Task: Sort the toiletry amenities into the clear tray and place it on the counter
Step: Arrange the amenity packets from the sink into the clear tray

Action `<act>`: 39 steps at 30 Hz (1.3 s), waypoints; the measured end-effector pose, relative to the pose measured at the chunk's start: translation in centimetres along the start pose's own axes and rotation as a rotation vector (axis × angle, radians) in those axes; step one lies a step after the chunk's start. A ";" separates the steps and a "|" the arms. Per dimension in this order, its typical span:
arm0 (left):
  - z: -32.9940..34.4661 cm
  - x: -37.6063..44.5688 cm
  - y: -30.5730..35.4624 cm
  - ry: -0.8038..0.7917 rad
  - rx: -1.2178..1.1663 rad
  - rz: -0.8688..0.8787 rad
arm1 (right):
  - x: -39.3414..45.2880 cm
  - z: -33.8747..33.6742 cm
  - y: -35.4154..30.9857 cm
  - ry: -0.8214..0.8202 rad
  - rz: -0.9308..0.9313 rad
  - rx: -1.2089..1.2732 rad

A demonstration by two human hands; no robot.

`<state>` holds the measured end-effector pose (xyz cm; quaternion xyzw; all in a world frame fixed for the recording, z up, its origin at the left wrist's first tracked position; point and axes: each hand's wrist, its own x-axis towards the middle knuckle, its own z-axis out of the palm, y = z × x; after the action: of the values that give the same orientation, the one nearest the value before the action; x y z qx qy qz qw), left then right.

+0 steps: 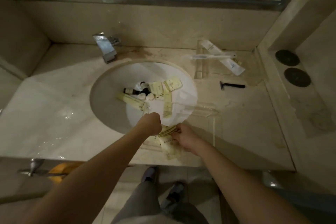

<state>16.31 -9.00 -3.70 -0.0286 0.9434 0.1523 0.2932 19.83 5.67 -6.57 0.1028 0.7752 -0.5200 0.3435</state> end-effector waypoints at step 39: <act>-0.9 -8.3 -12.5 -0.042 -0.322 -0.024 | 1.8 7.2 -7.3 -0.121 -0.233 -0.363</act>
<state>24.48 -21.43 -1.75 -0.0835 0.9001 0.2985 0.3062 17.86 -4.21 -3.98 -0.0823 0.8408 -0.4134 0.3397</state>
